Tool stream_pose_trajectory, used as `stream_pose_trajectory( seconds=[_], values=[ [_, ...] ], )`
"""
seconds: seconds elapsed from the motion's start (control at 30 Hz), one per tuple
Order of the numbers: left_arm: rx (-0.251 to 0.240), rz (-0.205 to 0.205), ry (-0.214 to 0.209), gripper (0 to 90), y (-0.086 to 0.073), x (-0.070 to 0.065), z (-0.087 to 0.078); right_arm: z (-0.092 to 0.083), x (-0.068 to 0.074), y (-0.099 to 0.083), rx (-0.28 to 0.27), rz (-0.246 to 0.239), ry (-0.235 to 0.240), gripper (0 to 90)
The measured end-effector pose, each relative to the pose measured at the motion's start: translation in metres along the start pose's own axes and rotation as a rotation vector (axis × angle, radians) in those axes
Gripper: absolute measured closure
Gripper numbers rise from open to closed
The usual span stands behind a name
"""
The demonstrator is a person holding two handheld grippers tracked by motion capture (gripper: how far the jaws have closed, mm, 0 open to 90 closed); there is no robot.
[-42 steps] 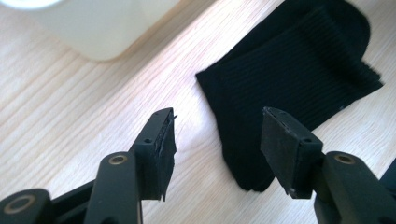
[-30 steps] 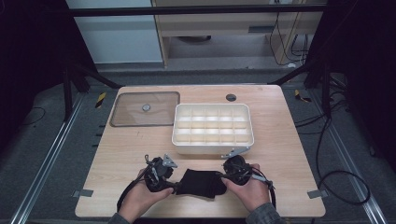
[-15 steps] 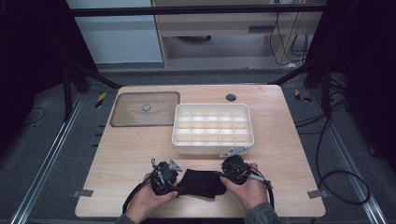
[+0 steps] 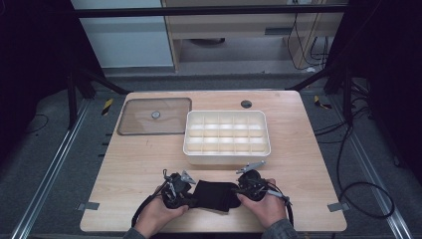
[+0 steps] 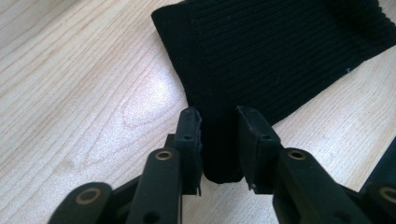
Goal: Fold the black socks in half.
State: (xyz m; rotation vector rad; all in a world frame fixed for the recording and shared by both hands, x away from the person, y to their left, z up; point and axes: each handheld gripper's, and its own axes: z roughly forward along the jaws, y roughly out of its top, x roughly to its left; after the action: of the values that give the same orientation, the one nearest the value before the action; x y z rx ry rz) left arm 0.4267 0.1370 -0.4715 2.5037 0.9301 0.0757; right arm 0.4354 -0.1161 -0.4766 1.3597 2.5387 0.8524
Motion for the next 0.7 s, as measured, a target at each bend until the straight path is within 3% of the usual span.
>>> stream_pose_trajectory(
  seconds=[0.23, 0.7],
  values=[
    [-0.001, 0.014, -0.006, 77.9, 0.0003, -0.0003, -0.0006, 0.0014, 0.0013, -0.0022, 0.007, 0.001, 0.005, 68.8],
    [-0.020, 0.017, -0.015, 81.1, -0.0010, 0.0020, -0.0016, 0.0034, 0.0046, -0.0013, 0.031, -0.006, 0.015, 79.6]
  ],
)
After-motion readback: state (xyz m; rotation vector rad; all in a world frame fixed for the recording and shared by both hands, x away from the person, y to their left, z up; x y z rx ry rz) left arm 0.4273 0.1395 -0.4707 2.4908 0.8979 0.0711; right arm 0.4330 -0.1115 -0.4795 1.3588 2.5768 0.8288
